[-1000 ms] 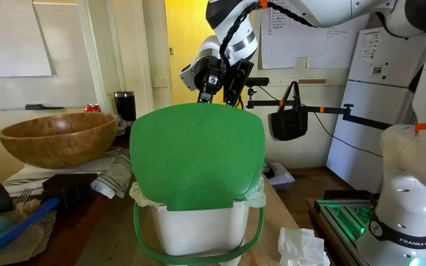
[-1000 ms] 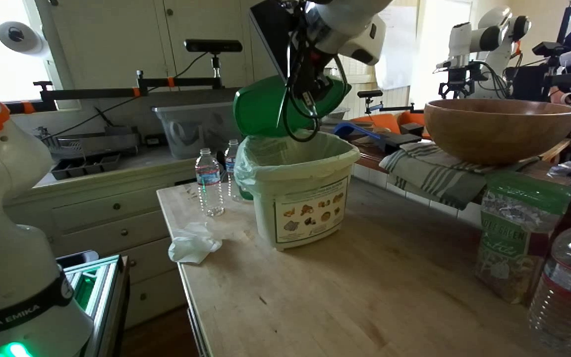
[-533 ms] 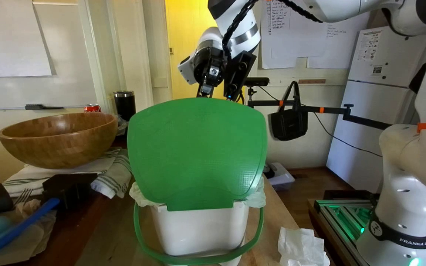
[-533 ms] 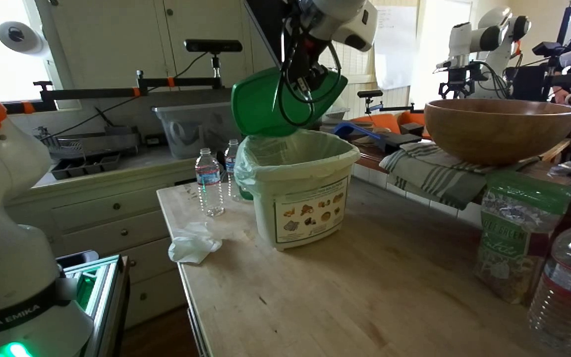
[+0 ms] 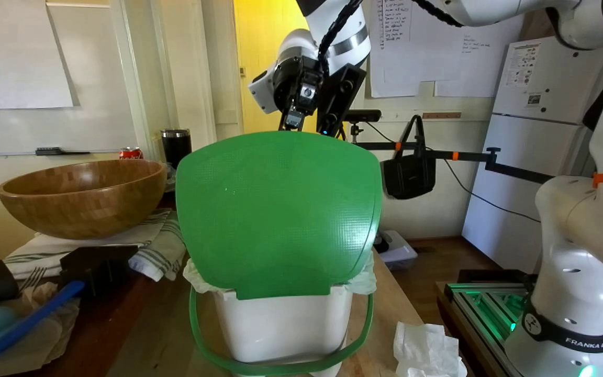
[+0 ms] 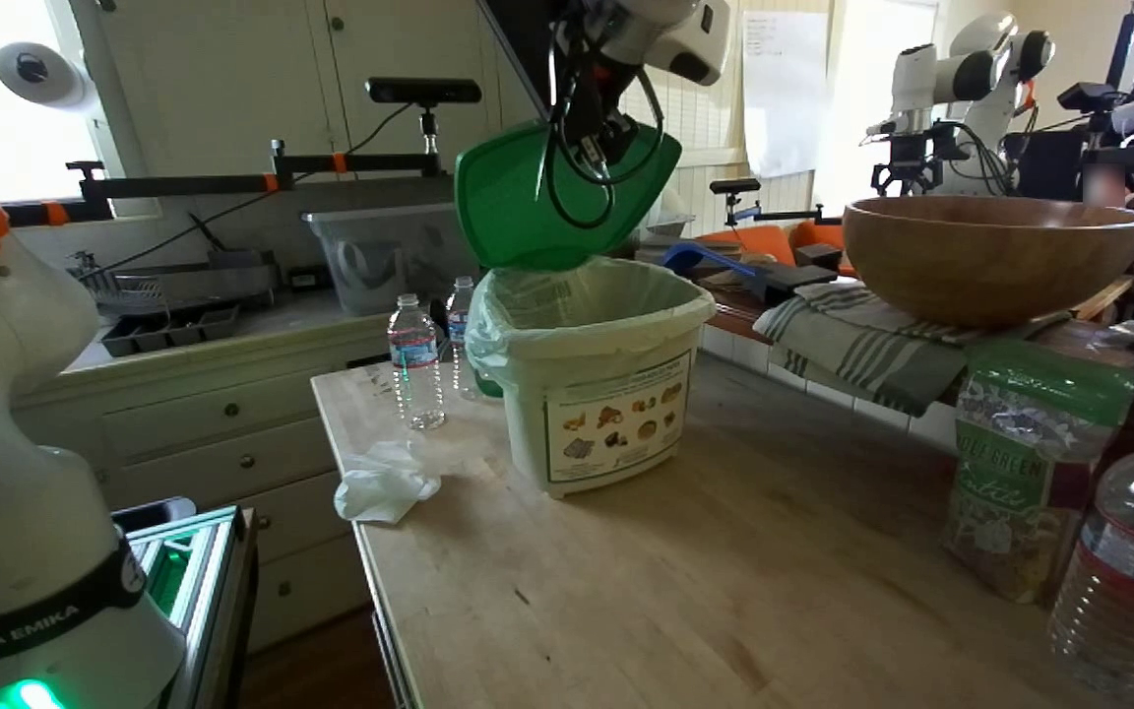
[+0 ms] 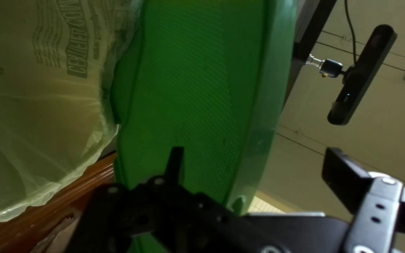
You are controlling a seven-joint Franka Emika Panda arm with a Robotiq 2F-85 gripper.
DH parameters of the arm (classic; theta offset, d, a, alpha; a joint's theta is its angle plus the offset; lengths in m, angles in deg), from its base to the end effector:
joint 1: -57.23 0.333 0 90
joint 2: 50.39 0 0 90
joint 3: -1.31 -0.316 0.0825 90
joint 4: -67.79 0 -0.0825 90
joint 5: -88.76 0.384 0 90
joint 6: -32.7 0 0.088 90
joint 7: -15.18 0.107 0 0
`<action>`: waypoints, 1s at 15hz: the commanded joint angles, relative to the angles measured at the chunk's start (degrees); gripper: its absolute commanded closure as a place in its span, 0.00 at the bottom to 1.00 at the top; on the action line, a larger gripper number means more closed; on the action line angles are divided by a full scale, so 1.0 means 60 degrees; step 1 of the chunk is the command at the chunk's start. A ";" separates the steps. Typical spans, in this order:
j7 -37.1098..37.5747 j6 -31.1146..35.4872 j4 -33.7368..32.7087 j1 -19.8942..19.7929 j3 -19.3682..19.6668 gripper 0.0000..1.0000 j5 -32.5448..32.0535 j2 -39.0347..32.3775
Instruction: Open the bin.
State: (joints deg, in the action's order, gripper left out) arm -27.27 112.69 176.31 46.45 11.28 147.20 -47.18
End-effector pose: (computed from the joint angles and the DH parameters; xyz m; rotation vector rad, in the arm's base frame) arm 0.5089 -0.0850 0.5530 -2.0097 -0.3321 -0.2261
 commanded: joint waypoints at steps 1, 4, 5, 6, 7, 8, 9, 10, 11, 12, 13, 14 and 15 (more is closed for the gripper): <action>0.0208 0.0281 0.0152 0.0179 -0.0107 0.00 -0.0064 0.0294; 0.0247 0.0359 0.0147 0.0280 -0.0199 0.00 -0.0101 0.0383; 0.0282 0.0392 0.0135 0.0311 -0.0228 0.00 -0.0111 0.0402; 0.0303 0.0440 0.0135 0.0338 -0.0255 0.00 -0.0119 0.0415; 0.0322 0.0500 0.0132 0.0366 -0.0281 0.00 -0.0120 0.0420; 0.0343 0.0536 0.0129 0.0388 -0.0304 0.00 -0.0124 0.0421; 0.0359 0.0587 0.0114 0.0419 -0.0326 0.00 -0.0118 0.0408; 0.0383 0.0635 0.0103 0.0452 -0.0353 0.00 -0.0119 0.0397; 0.0388 0.0661 0.0109 0.0486 -0.0381 0.00 -0.0131 0.0399; 0.0391 0.0687 0.0109 0.0511 -0.0406 0.00 -0.0145 0.0398; 0.0408 0.0709 0.0101 0.0534 -0.0430 0.00 -0.0154 0.0393; 0.0430 0.0725 0.0083 0.0552 -0.0451 0.00 -0.0155 0.0381; 0.0442 0.0754 0.0083 0.0564 -0.0466 0.00 -0.0165 0.0381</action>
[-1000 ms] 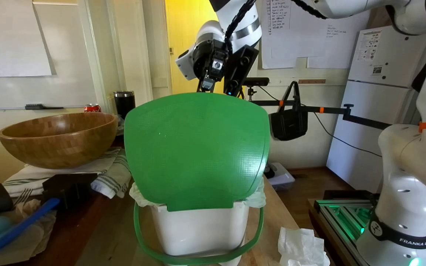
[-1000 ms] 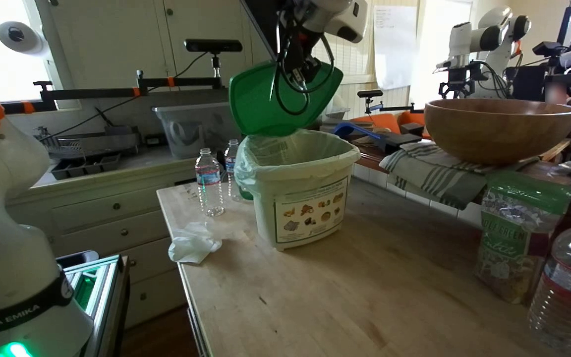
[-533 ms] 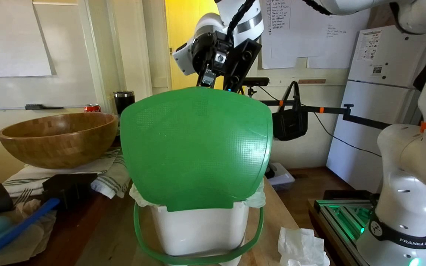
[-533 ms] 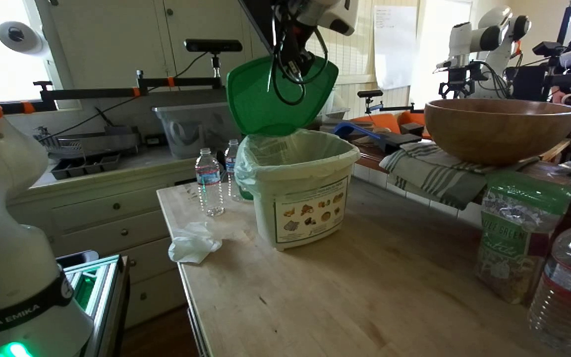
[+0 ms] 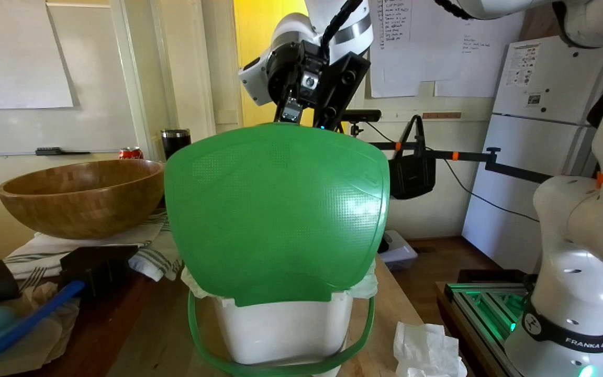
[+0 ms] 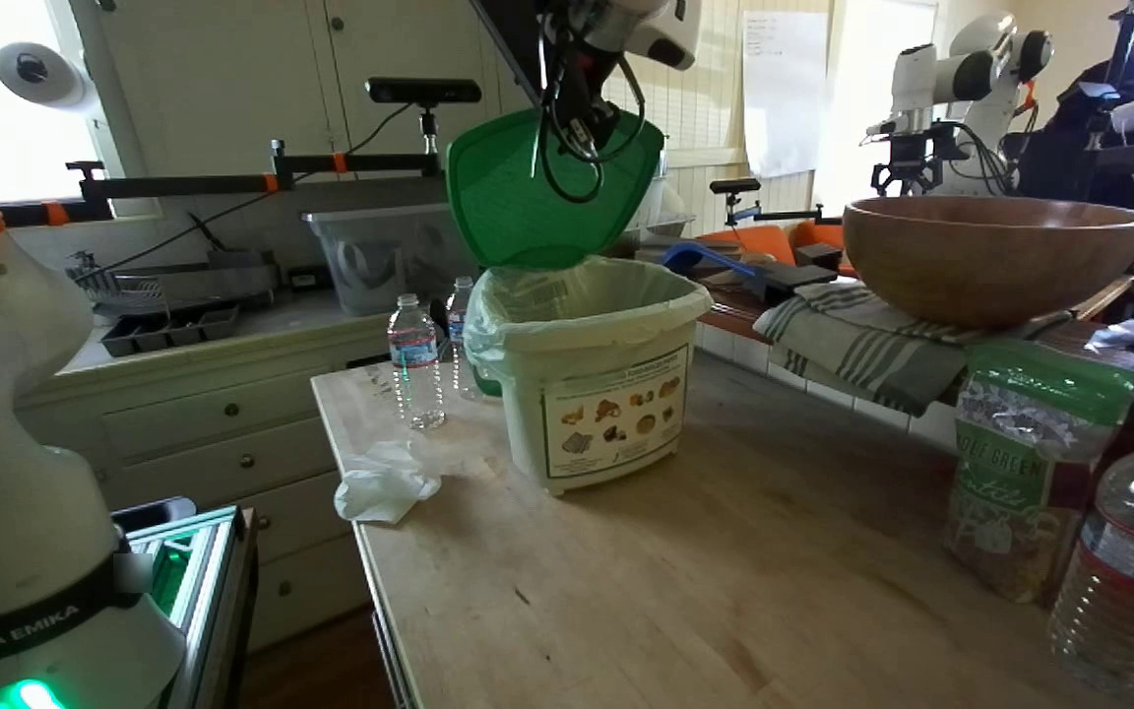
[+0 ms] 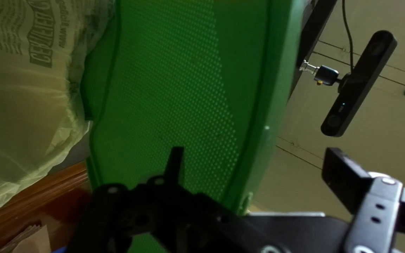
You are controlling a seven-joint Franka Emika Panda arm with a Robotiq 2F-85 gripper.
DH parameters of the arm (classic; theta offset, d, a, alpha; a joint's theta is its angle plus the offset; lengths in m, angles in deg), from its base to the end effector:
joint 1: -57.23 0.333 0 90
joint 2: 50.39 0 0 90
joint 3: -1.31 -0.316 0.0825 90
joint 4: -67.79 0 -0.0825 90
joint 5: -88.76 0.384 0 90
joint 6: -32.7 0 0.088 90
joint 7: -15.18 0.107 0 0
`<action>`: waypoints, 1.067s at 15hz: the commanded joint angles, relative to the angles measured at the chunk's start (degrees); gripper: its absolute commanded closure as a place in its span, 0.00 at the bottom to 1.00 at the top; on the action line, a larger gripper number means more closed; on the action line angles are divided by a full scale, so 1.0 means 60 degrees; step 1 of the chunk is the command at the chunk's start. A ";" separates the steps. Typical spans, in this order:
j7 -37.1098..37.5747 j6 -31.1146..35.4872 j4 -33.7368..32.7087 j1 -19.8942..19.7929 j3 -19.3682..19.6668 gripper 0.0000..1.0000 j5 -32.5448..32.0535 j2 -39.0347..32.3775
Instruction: Open the bin.
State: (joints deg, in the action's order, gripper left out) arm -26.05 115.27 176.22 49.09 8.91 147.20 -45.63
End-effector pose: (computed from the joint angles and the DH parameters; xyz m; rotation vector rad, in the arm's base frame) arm 0.5131 -0.0430 0.5678 -2.0232 -0.3942 -0.2258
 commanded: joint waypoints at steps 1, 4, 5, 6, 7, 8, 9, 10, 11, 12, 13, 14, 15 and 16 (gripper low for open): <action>0.0246 0.0368 0.0111 0.0120 -0.0076 0.00 -0.0178 0.0141; 0.0278 0.0461 0.0125 0.0076 -0.0030 0.00 -0.0191 0.0214; 0.0275 0.0506 0.0142 0.0044 0.0008 0.00 -0.0189 0.0263; 0.0266 0.0533 0.0159 0.0023 0.0041 0.00 -0.0189 0.0306; 0.0270 0.0535 0.0167 0.0000 0.0084 0.00 -0.0203 0.0350; 0.0275 0.0561 0.0187 -0.0030 0.0123 0.00 -0.0207 0.0397; 0.0290 0.0604 0.0205 -0.0062 0.0161 0.00 -0.0218 0.0447; 0.0318 0.0662 0.0227 -0.0094 0.0195 0.00 -0.0233 0.0504; 0.0374 0.0770 0.0255 -0.0117 0.0219 0.00 -0.0258 0.0574; 0.0433 0.0927 0.0273 -0.0138 0.0244 0.00 -0.0292 0.0614; 0.0499 0.1067 0.0293 -0.0146 0.0262 0.00 -0.0323 0.0653; 0.0568 0.1179 0.0301 -0.0151 0.0275 0.00 -0.0356 0.0675; 0.0603 0.1182 0.0299 -0.0139 0.0290 0.00 -0.0375 0.0675; 0.0594 0.1175 0.0309 -0.0123 0.0298 0.00 -0.0380 0.0677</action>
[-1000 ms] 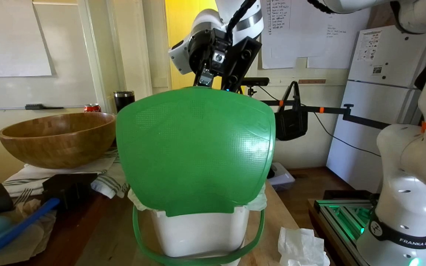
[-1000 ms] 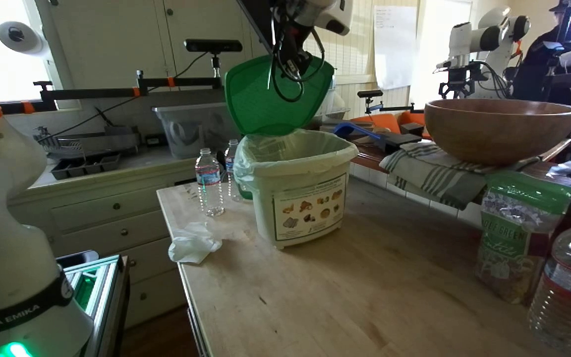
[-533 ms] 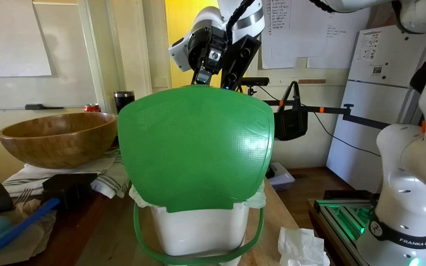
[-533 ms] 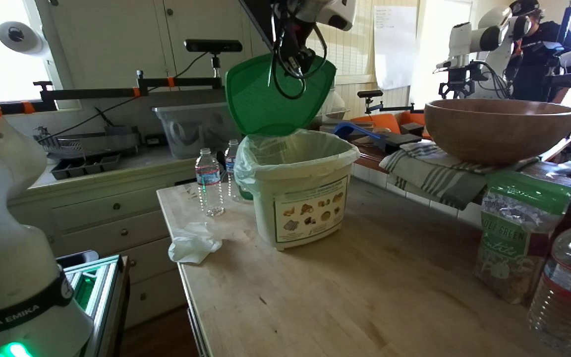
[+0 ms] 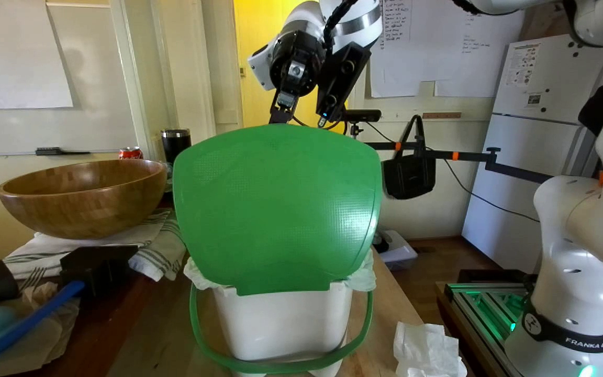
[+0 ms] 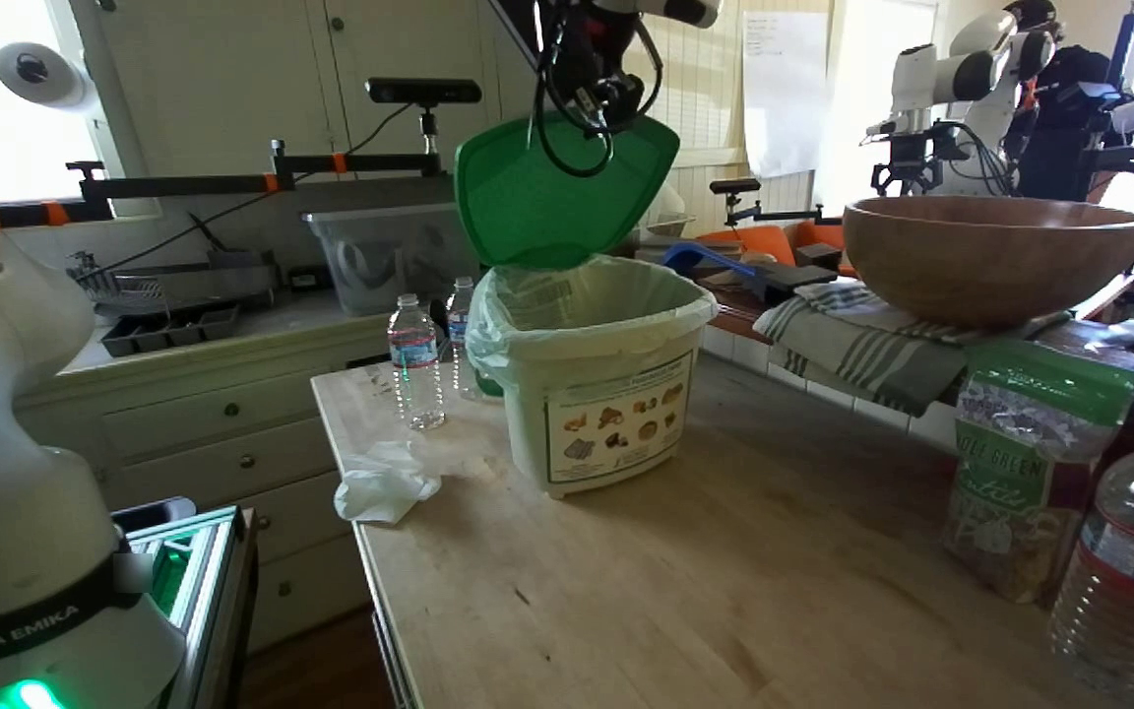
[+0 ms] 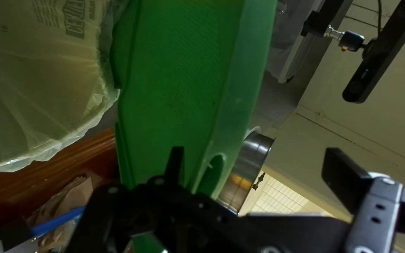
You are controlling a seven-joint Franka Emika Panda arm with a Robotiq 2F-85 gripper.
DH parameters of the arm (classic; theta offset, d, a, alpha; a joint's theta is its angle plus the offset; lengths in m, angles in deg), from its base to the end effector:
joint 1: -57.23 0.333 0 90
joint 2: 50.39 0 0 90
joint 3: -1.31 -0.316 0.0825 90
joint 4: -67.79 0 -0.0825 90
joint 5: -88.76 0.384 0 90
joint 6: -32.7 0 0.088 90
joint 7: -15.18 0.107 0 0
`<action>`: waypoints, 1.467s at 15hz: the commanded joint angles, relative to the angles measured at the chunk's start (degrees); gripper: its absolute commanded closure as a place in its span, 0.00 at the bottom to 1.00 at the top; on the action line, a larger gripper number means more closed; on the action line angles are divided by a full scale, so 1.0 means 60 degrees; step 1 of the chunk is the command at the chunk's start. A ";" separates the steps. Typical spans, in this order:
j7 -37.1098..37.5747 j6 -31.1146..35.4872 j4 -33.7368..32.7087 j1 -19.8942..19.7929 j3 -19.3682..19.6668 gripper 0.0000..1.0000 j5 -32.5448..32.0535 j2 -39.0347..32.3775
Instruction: Open the bin.
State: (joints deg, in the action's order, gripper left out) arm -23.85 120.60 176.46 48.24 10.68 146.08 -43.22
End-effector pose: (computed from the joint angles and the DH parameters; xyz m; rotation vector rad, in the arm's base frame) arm 0.5080 -0.0756 0.5871 -2.0983 -0.2881 -0.3451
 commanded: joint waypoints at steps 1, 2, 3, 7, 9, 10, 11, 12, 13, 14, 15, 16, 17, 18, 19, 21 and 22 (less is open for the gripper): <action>0.0201 0.0207 0.0260 0.0041 -0.0001 0.00 -0.0200 0.0252; 0.0169 0.0176 0.0265 0.0054 -0.0007 0.00 -0.0210 0.0240; 0.0104 0.0117 0.0265 0.0073 -0.0013 0.00 -0.0185 0.0221; -0.0125 -0.0183 0.0299 0.0170 -0.0036 0.00 -0.0035 0.0175; -0.0321 -0.0473 0.0333 0.0223 -0.0040 0.00 0.0010 0.0160; -0.0404 -0.0567 0.0343 0.0241 -0.0053 0.00 0.0007 0.0160; -0.0534 -0.0717 0.0352 0.0258 -0.0057 0.00 0.0017 0.0162; -0.0757 -0.0854 0.0358 0.0268 -0.0049 0.00 0.0066 0.0174; -0.0944 -0.0952 0.0360 0.0274 -0.0042 0.00 0.0118 0.0188; -0.1164 -0.1031 0.0370 0.0271 -0.0036 0.00 0.0162 0.0216; -0.1341 -0.1128 0.0365 0.0265 -0.0029 0.00 0.0181 0.0220; -0.1483 -0.1185 0.0362 0.0259 -0.0027 0.00 0.0198 0.0227; -0.1631 -0.1255 0.0360 0.0256 -0.0022 0.00 0.0199 0.0232; -0.1735 -0.1339 0.0354 0.0250 -0.0016 0.00 0.0199 0.0223; -0.1771 -0.1334 0.0352 0.0240 -0.0017 0.00 0.0187 0.0219; -0.1659 -0.1238 0.0327 0.0192 0.0003 0.00 0.0118 0.0218; -0.1590 -0.1141 0.0328 0.0170 0.0017 0.00 0.0100 0.0225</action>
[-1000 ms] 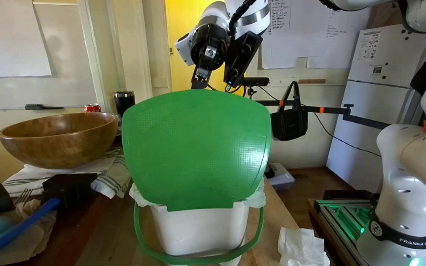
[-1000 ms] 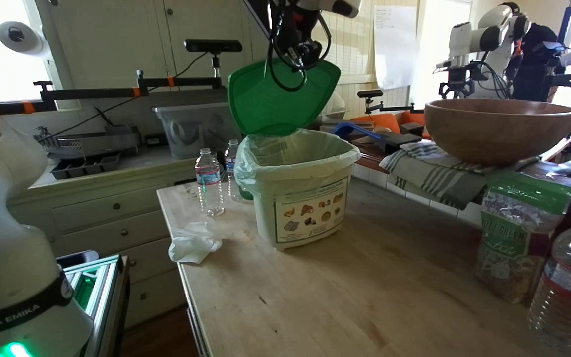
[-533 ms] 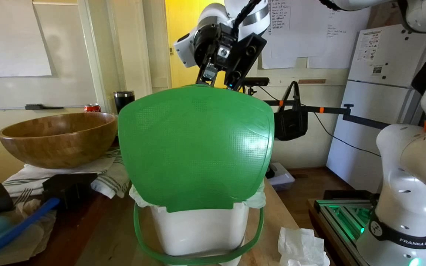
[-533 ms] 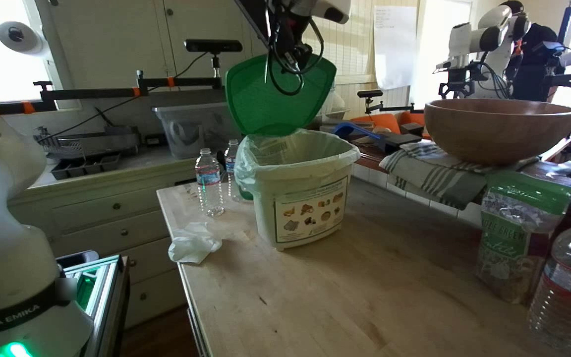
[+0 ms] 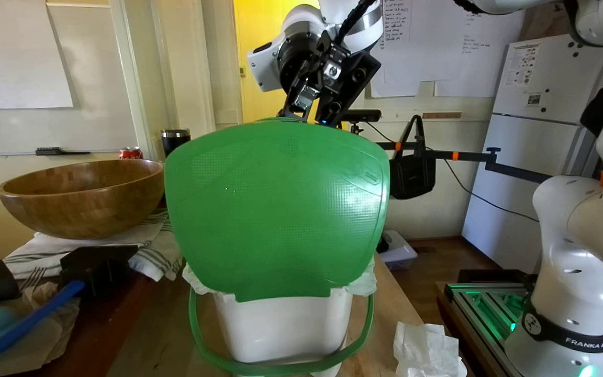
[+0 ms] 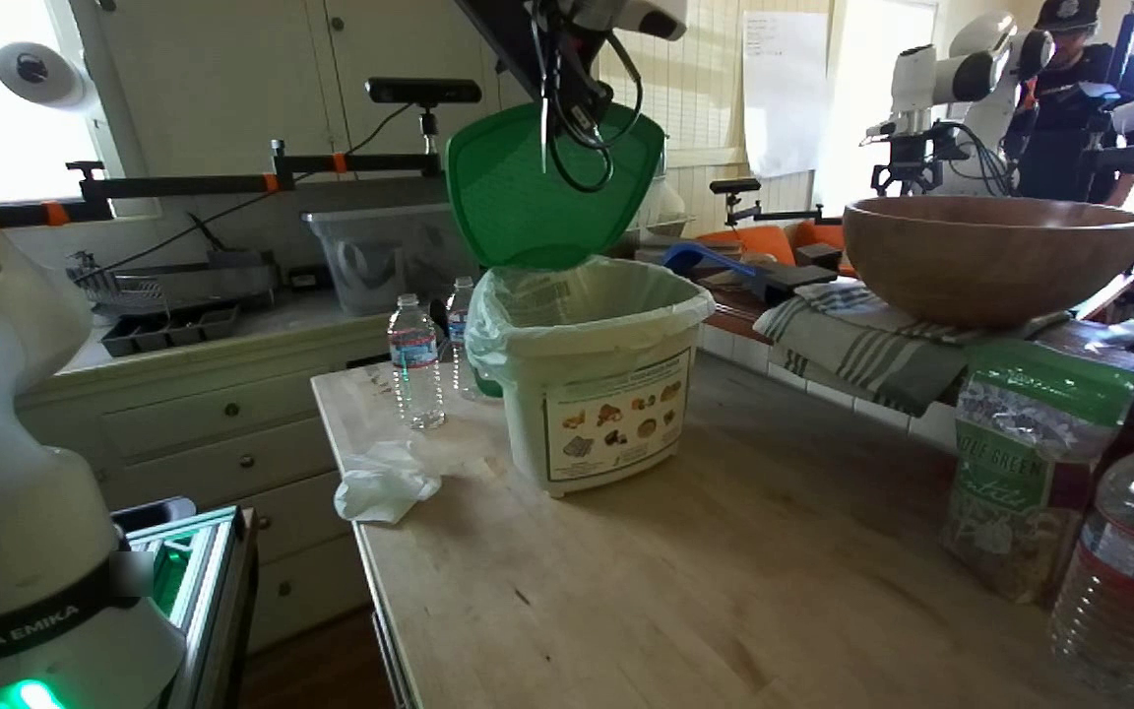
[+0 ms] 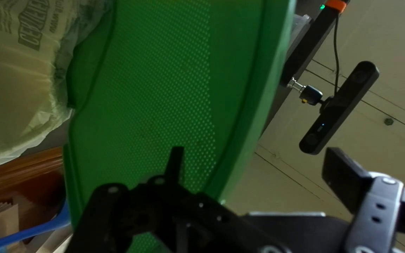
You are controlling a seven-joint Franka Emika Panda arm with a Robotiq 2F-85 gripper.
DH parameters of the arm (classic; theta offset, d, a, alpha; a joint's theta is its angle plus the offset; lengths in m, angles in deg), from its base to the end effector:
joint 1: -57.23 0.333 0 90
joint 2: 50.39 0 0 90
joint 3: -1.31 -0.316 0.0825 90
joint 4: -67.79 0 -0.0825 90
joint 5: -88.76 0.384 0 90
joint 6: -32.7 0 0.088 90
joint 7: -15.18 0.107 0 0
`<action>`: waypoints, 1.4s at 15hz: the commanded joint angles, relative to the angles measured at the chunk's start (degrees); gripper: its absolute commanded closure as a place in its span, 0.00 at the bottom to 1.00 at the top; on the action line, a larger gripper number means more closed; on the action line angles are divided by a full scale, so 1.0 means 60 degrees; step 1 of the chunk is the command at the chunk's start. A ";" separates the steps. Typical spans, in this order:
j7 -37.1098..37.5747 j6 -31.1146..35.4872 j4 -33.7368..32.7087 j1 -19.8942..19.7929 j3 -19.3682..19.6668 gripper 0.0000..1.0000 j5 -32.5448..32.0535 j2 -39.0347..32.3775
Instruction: Open the bin.
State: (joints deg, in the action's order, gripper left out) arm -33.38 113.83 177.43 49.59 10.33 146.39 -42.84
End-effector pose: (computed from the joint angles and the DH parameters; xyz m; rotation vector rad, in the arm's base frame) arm 0.4959 -0.0479 0.5814 -1.9995 -0.5420 -0.3123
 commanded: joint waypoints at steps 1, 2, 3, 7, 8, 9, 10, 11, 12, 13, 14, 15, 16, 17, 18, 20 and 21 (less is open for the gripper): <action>0.0094 0.0067 0.0167 -0.0089 0.0097 0.00 -0.0001 0.0165; 0.0142 0.0151 0.0175 -0.0120 0.0126 0.00 -0.0020 0.0168; 0.0271 0.0245 0.0182 -0.0157 0.0149 0.00 -0.0034 0.0167; 0.0662 0.0519 0.0161 -0.0258 0.0203 0.00 -0.0120 0.0117; 0.0781 0.0588 0.0151 -0.0266 0.0211 0.00 -0.0127 0.0100; 0.0903 0.0681 0.0140 -0.0268 0.0207 0.00 -0.0138 0.0078; 0.1011 0.0713 0.0131 -0.0269 0.0210 0.00 -0.0125 0.0055; 0.1085 0.0652 0.0118 -0.0258 0.0229 0.00 -0.0006 0.0022; 0.1108 0.0615 0.0124 -0.0250 0.0231 0.00 0.0029 0.0014; 0.1126 0.0625 0.0135 -0.0248 0.0228 0.00 0.0012 0.0021; 0.1188 0.0741 0.0156 -0.0263 0.0221 0.00 -0.0058 0.0055; 0.1298 0.0841 0.0161 -0.0277 0.0219 0.00 -0.0107 0.0073; 0.1376 0.0845 0.0159 -0.0286 0.0233 0.00 -0.0089 0.0063; 0.1450 0.0792 0.0148 -0.0282 0.0247 0.00 -0.0043 0.0035; 0.1435 0.0749 0.0165 -0.0268 0.0256 0.00 0.0035 0.0043; 0.1292 0.0502 0.0169 -0.0220 0.0258 0.00 0.0177 0.0006; 0.1236 0.0467 0.0176 -0.0185 0.0227 0.00 0.0168 -0.0023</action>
State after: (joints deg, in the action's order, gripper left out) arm -25.92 117.54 177.59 48.07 11.80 146.42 -43.13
